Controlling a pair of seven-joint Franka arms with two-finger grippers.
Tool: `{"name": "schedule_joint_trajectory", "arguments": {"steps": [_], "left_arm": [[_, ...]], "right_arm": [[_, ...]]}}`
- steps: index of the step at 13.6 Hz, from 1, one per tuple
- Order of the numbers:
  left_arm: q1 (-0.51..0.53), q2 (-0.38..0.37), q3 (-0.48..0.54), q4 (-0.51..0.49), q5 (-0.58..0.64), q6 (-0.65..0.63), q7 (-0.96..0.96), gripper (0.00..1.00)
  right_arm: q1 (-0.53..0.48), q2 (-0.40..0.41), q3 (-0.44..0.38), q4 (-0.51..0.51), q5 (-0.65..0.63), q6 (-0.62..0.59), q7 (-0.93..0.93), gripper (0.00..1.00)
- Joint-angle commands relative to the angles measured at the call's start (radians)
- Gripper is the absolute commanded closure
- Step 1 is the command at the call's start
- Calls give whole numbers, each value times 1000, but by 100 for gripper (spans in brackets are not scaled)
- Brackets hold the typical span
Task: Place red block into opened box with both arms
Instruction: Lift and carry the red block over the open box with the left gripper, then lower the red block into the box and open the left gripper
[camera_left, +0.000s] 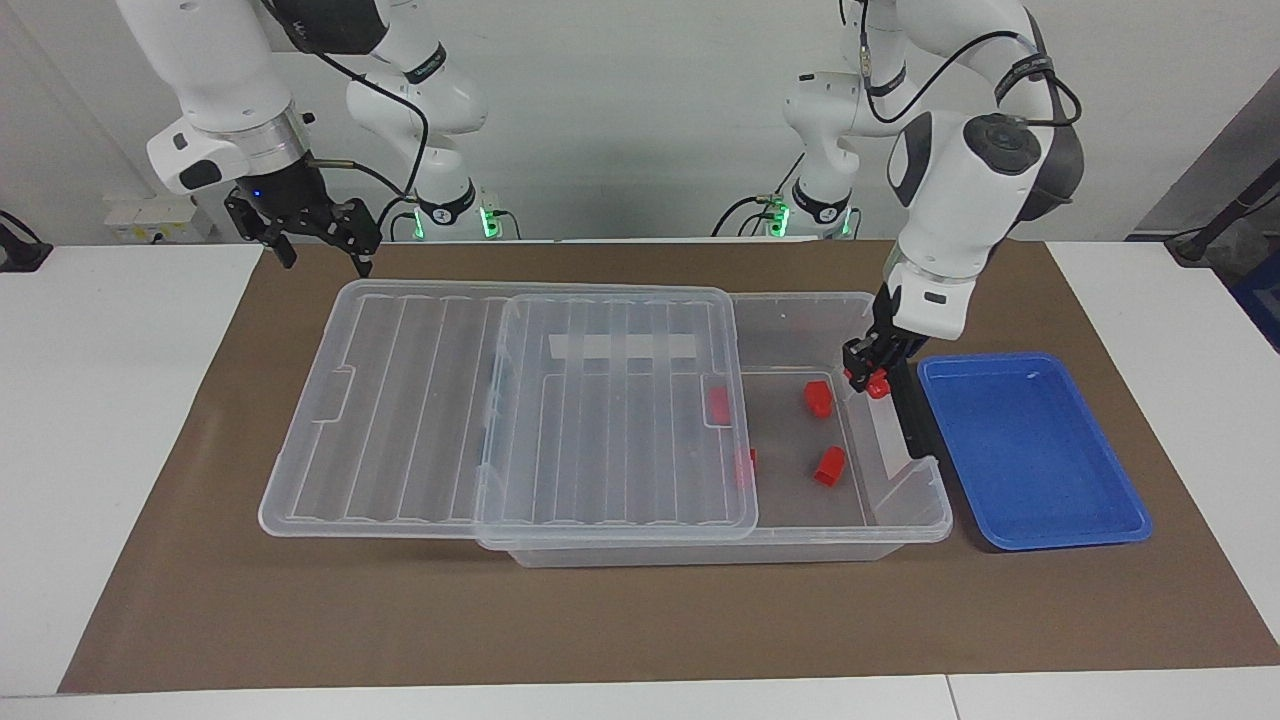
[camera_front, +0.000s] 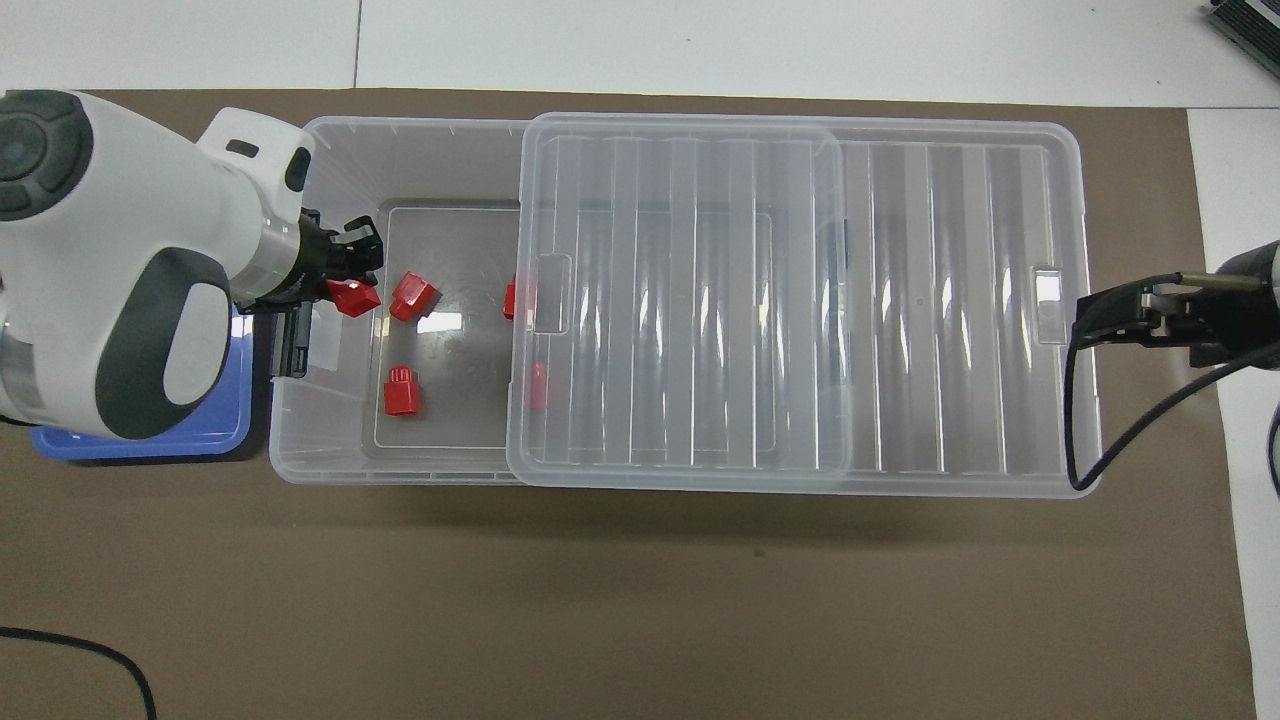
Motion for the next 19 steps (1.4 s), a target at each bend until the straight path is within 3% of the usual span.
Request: {"name": "schedule_joint_trajectory", "arguments": {"steps": [1,6,12,16,17,18,19], "left_arm": [[-47,-34,18,-65,9,52,-68,100],[-102,-34,18,-172,92,170,-145,100],[-144,36,18,-178,219,211,-237,100],[-144,36,18,-220,233,258,-249,100],[-144,36,18,-247,233,293,-251,100],[-142,36,18,-273,235,327,-251,100],[-142,38,19,-298,235,364,-253,100]], "right_arm": [[-15,-35,3,-49,23,24,-31,0],[-15,-40,3,-52,23,24,-31,0],[-19,-35,1,-52,23,28,-33,0],[-34,-23,1,-52,23,57,-34,9],[-37,-21,1,-53,23,70,-37,14],[-41,-15,1,-61,23,82,-40,29],[-52,-15,1,-73,23,99,-55,58]]}}
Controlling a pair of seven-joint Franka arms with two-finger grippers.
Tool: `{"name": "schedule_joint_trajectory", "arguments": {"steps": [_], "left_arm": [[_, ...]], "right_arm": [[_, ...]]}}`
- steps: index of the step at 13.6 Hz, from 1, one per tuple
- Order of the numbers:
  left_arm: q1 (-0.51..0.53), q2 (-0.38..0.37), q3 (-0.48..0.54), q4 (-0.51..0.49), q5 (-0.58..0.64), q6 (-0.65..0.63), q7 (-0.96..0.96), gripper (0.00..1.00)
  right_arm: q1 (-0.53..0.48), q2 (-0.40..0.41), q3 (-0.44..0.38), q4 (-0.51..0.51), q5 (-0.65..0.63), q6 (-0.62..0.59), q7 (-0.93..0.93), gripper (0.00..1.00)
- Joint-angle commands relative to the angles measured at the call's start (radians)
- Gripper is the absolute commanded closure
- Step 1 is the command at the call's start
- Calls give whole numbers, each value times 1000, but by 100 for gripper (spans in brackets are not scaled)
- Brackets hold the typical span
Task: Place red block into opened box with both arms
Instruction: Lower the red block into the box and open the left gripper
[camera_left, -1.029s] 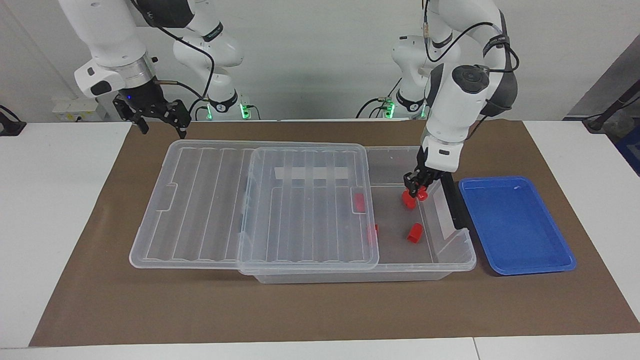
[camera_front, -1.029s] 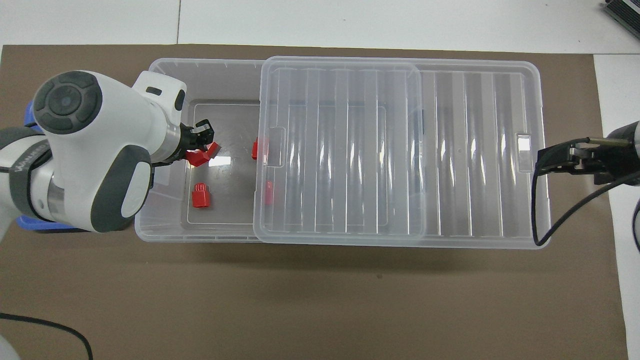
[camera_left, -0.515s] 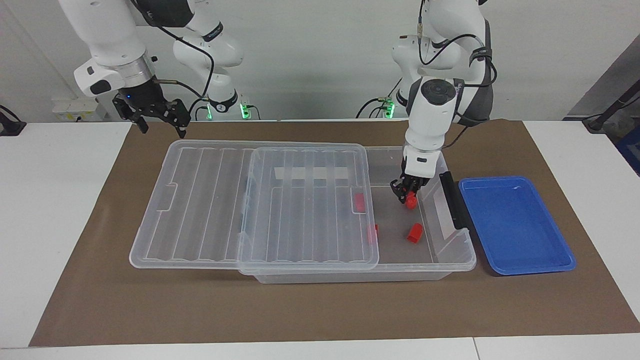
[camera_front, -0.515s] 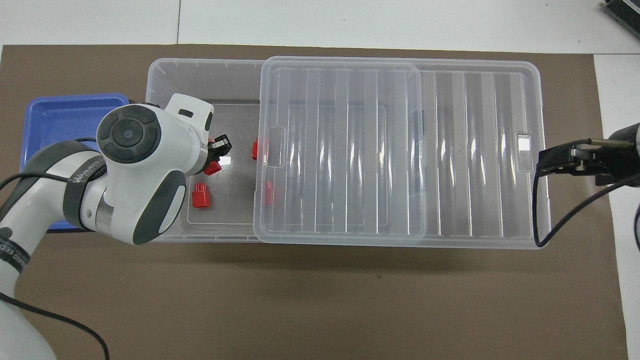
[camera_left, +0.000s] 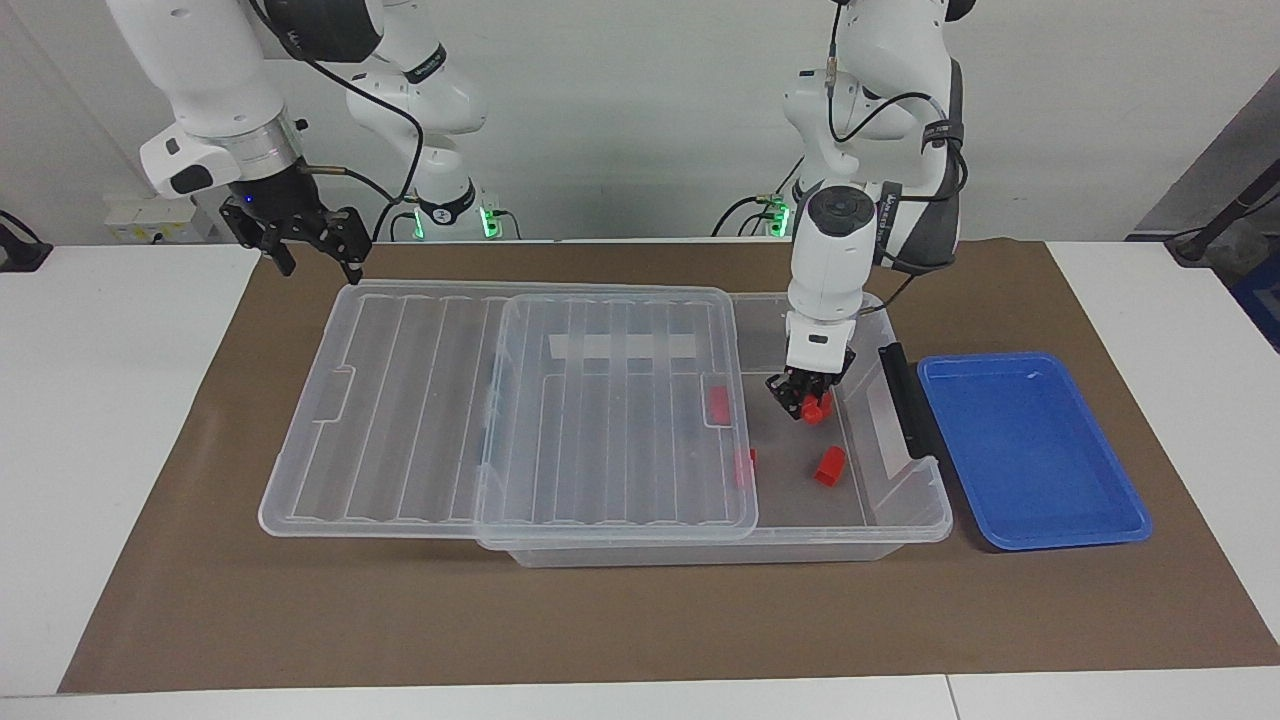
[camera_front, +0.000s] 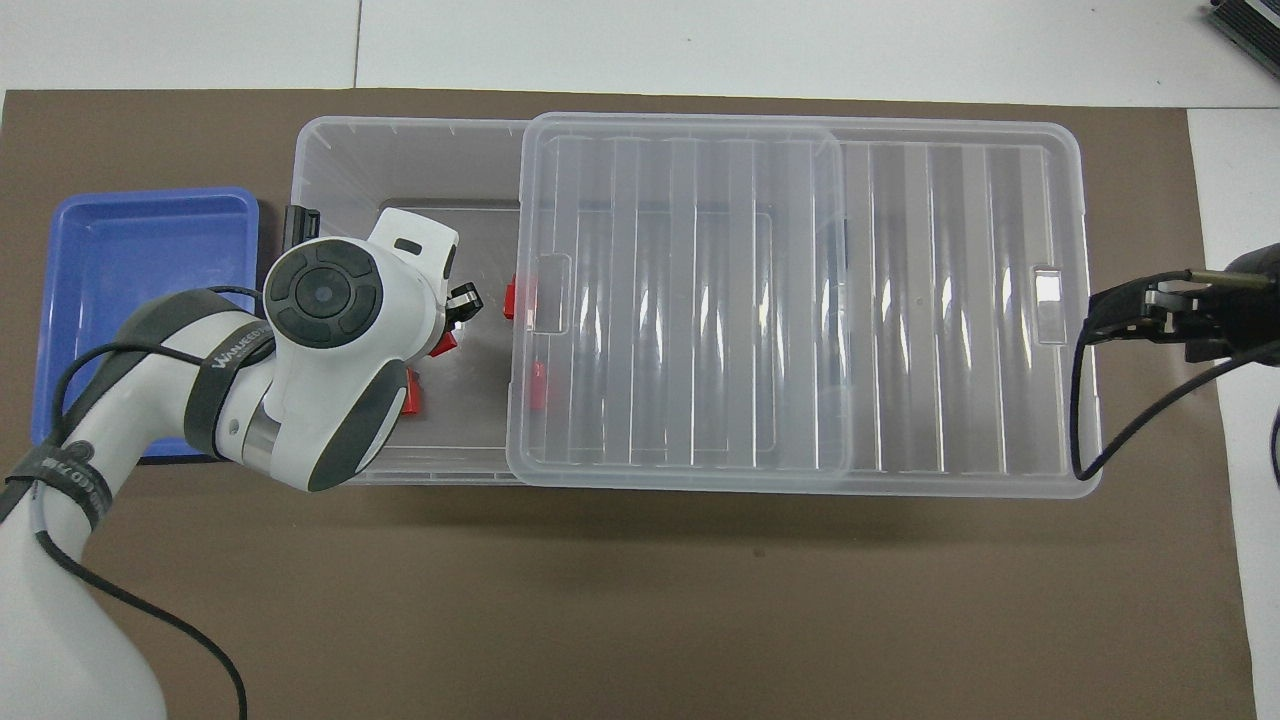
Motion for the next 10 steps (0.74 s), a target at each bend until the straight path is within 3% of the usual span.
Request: {"name": "schedule_joint_trajectory", "arguments": {"steps": [1,2,5,10], "left_arm": [[-15,-10,17,-99,27,113,-31,100],[-16,5,17,-110,29,125,-38,100],[-41,56,17,-113,104,154,-118,100],[-49,57,15,-127,127,188,-155,100]], "right_arm": [[-32,-9,4,-51,23,67,-63,96],[-33,-9,4,-67,23,90,-63,100],[-59,-7,4,-113,20,160,-66,100],[-124,57,4,-137,17,274,-121,100]]}}
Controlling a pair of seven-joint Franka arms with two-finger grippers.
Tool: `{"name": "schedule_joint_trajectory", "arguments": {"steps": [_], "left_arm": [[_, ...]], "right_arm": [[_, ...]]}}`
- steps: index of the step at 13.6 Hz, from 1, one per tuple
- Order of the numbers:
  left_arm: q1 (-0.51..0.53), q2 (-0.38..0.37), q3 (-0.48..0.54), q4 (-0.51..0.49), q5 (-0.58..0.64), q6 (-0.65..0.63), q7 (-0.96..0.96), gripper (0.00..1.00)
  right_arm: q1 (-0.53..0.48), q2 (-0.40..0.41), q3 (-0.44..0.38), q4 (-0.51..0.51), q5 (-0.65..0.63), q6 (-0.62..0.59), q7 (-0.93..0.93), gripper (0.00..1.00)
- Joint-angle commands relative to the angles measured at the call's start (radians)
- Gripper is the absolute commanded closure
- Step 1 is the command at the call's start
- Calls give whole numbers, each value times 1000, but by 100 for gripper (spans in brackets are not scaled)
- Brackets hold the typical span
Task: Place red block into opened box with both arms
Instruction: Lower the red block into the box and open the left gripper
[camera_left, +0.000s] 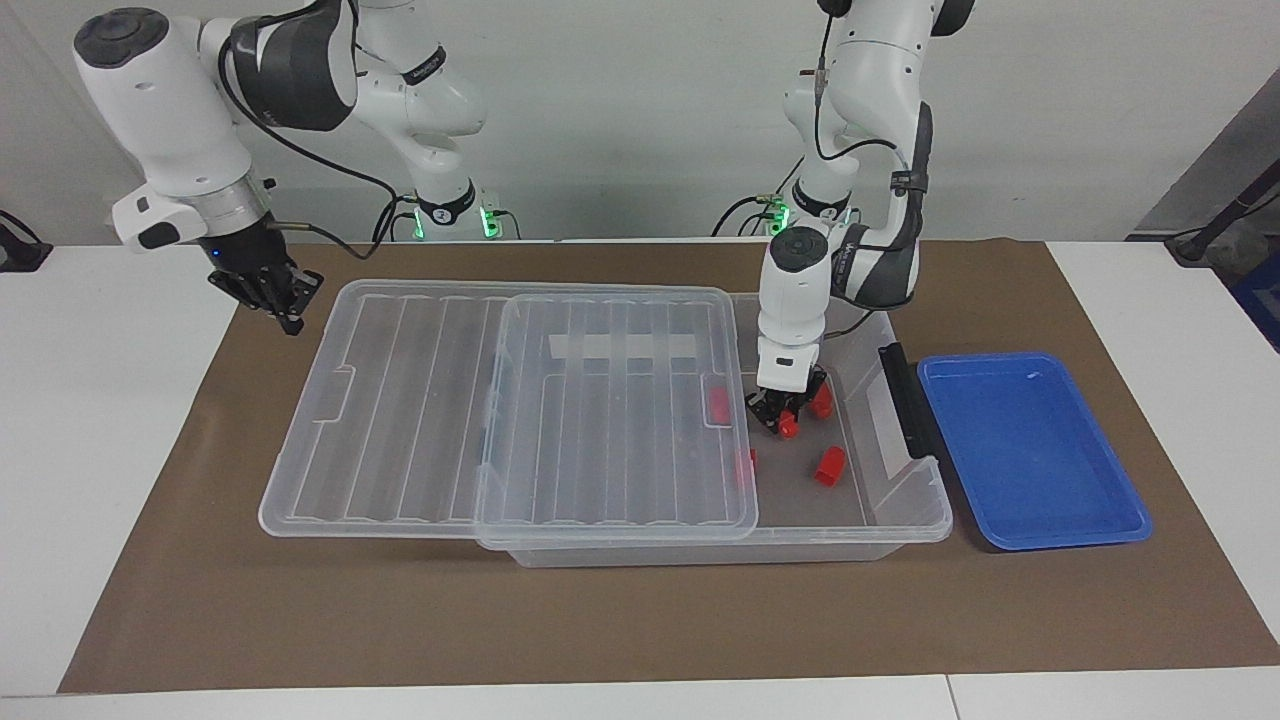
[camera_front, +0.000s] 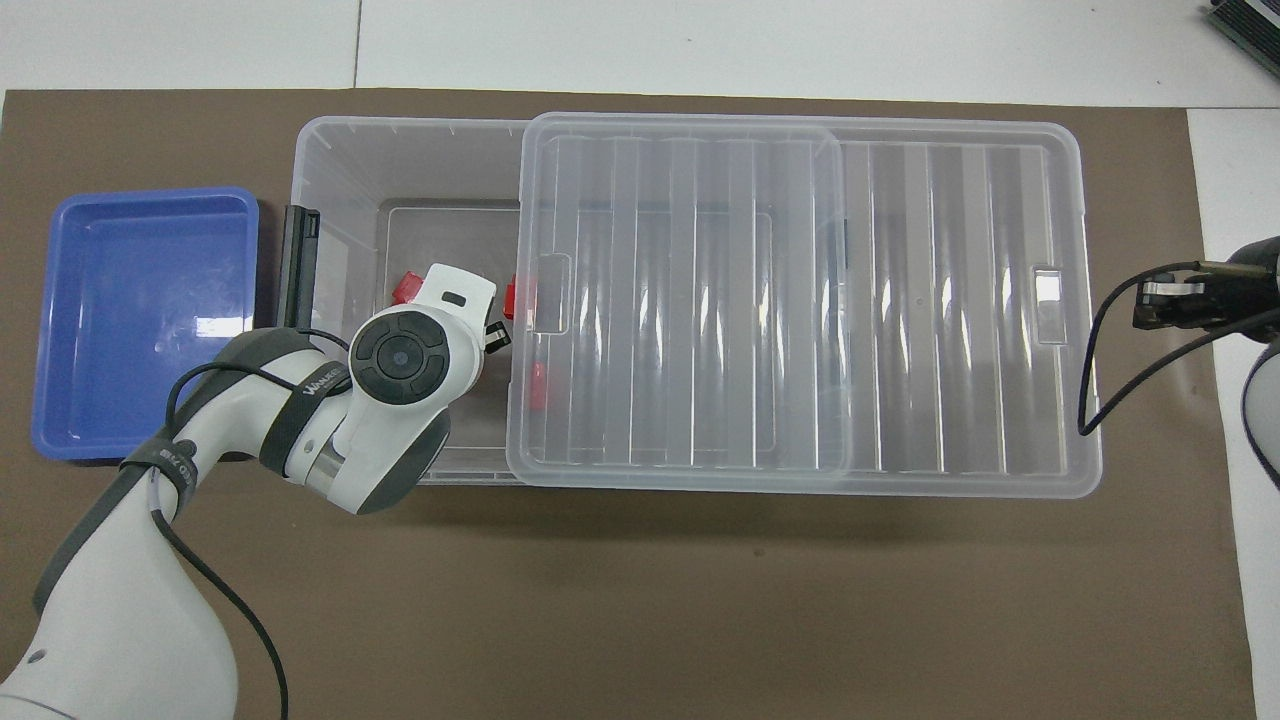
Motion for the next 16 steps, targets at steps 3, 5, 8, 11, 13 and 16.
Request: {"name": "schedule_joint_trajectory", "arguments": {"steps": [3,5,8,11,13,16], "left_arm": [[-15,1,18,-34,28,56,-28,100],[-15,5,18,-37,29,71,-26,80],[-15,5,18,-37,29,70,-26,32],[-13,4,20,-25,29,48,-18,24],[-13,4,18,18,29,-25,-12,25],[-6,-13,15,112,28,-160,9,26]], "right_arm": [[-40,63,6,-8,13,93,-30,100],[-43,90,6,-8,10,123,-48,100],[-57,124,6,-5,8,159,-59,100],[-60,147,6,-5,8,171,-88,100],[-60,149,6,-7,8,170,-87,100],[-53,149,6,-11,8,168,-88,100]]}}
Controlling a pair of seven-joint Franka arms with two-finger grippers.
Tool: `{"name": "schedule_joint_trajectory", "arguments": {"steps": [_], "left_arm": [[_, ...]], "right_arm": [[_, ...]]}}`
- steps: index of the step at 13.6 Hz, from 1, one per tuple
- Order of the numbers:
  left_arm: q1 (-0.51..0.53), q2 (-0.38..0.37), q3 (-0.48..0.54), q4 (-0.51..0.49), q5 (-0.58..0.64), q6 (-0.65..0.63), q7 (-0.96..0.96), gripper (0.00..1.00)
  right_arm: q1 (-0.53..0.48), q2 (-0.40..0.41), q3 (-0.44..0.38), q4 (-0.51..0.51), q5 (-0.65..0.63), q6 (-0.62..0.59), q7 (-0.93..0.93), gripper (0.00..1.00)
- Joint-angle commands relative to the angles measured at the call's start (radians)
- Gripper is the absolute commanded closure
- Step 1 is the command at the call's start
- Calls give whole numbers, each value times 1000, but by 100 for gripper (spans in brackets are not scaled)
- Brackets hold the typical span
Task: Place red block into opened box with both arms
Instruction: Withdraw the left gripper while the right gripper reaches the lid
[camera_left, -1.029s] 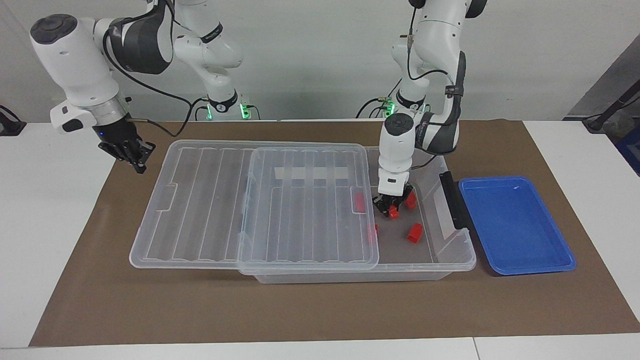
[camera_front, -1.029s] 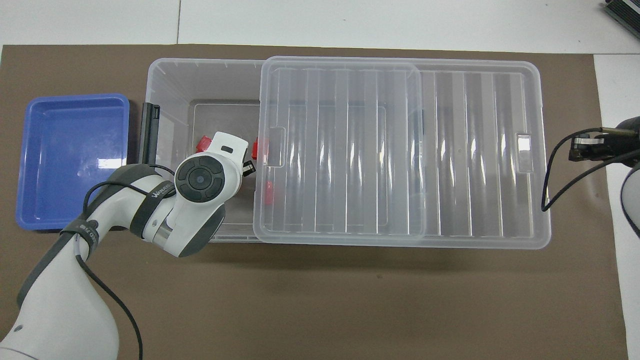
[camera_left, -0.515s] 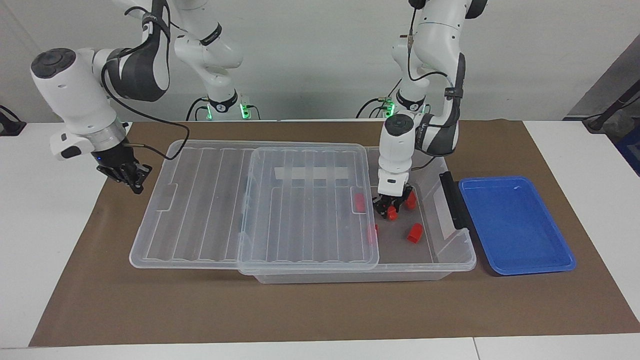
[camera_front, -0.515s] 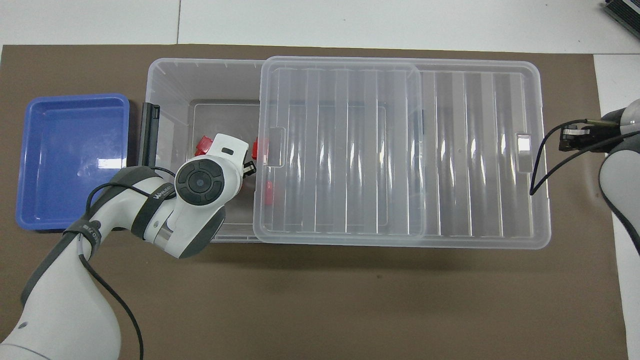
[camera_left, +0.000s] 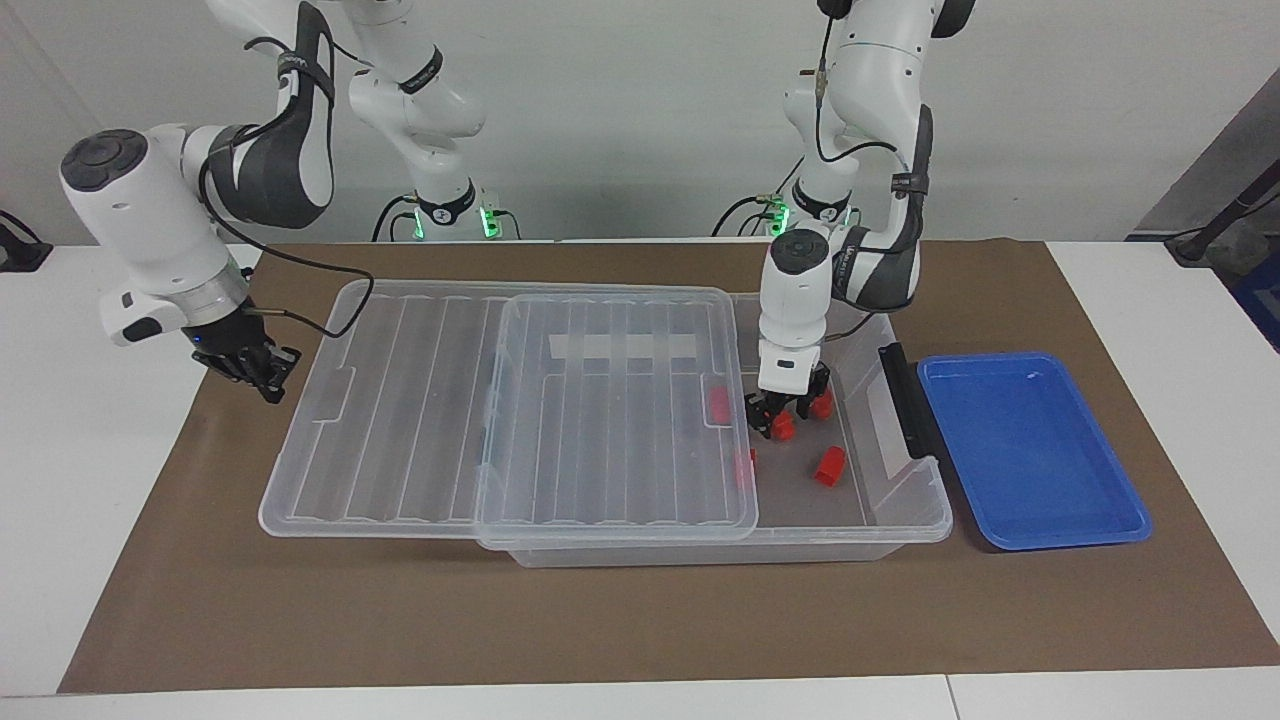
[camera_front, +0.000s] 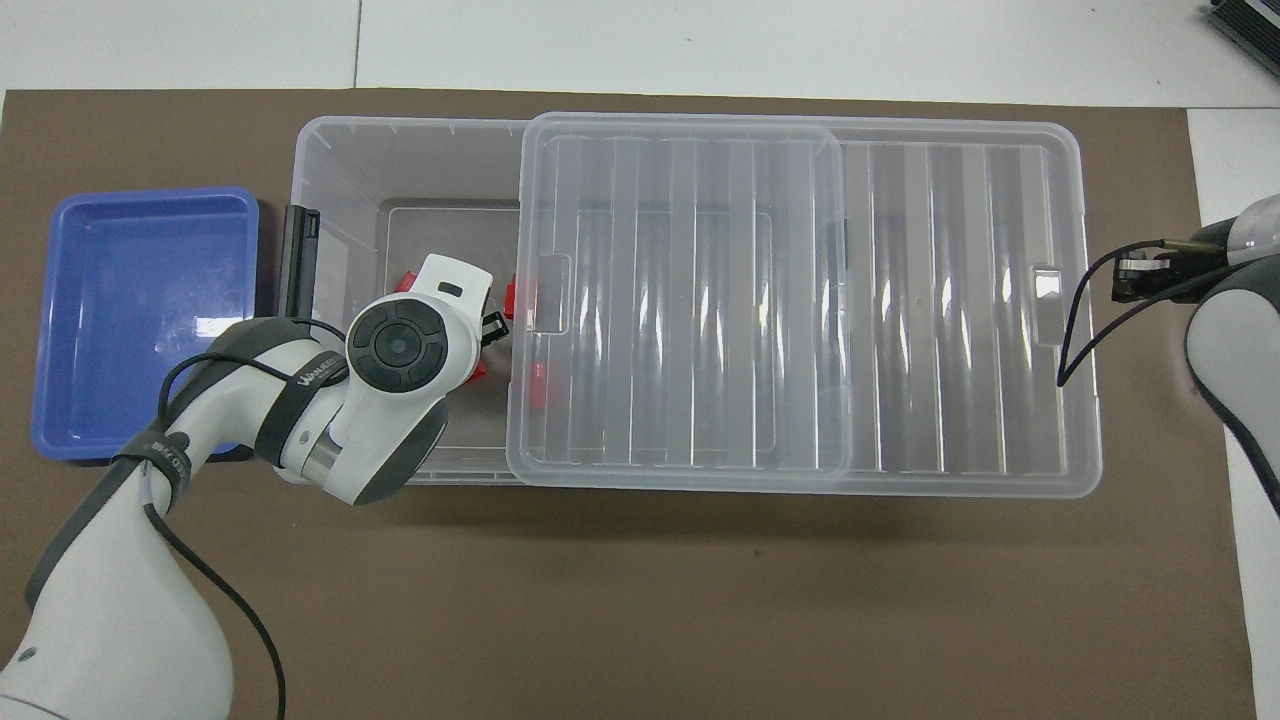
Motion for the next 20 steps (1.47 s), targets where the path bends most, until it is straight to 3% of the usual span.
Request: {"name": "schedule_joint_trajectory", "arguments": {"steps": [1,3,5,8,10,12,15,20], "left_arm": [[-3,-19,8,100,18,-155,11,26],[17,-34,8,163,6,-249,55,26],[48,-60,11,237,-83,-371,200,26],[146,-71,12,427,-165,-638,447,26],[236,-83,14,499,-200,-761,629,26],[298,-141,21,500,-224,-782,757,25],[344,-186,26,477,-220,-791,963,0],[425,-233,32,441,-220,-780,1005,0]], "right_arm": [[0,1,8,-9,8,11,-27,100],[3,1,8,-12,8,11,-29,100],[6,2,8,-18,8,12,-29,100],[21,2,10,-26,10,14,-27,100],[29,2,11,-26,10,14,-27,100],[55,2,11,-26,10,14,-27,100],[110,2,11,-26,10,14,-27,100],[205,-2,16,-47,23,1,-26,100]]}}
